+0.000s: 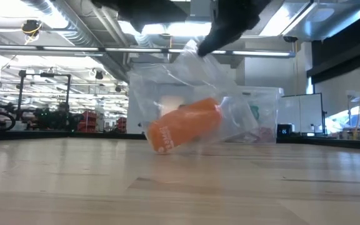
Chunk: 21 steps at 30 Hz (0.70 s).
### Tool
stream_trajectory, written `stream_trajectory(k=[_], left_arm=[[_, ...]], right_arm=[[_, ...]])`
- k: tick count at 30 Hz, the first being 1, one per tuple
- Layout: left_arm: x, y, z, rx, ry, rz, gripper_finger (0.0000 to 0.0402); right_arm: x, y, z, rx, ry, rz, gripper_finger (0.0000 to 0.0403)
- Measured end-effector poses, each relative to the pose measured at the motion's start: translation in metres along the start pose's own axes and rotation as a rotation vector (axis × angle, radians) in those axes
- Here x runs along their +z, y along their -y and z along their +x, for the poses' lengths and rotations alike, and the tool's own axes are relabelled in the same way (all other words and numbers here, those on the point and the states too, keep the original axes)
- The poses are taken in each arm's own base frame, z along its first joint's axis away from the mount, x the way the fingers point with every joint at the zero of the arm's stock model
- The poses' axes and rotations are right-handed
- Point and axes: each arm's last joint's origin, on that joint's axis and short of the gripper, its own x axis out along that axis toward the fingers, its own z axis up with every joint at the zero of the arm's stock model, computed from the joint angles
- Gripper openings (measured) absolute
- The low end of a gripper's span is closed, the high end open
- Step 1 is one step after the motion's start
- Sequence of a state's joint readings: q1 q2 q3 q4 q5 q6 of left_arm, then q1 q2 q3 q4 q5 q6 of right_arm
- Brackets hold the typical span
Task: Roll bandage
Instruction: Close the zip bag
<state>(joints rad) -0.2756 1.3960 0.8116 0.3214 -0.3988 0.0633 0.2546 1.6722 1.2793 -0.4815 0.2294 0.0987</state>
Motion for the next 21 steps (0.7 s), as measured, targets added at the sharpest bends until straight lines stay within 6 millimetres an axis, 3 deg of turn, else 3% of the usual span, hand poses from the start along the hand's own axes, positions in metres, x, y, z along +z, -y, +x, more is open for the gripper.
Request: stream_trajectory(k=[5,9,15,21], left_arm=[[-0.011,-0.001,0.002,0.004,-0.091,-0.058,0.0005],[-0.022,0.001,0.005,0.0,-0.175,-0.047,0.0036],[-0.023,0.004,0.006,-0.077,-0.174,-0.073,0.0086],[-0.026,0.004,0.005,-0.083,-0.207,-0.012,0.0105]], right_arm=[[0.003,0.0,0.0,-0.002,0.024,0.007,0.0033],[0.004,0.0,0.0,0.0,0.043,0.012,0.0051],[0.01,0.0,-0.001,-0.015,0.098,0.025,0.0099],[0.009,0.002,-0.001,-0.076,0.093,0.024,0.0109]])
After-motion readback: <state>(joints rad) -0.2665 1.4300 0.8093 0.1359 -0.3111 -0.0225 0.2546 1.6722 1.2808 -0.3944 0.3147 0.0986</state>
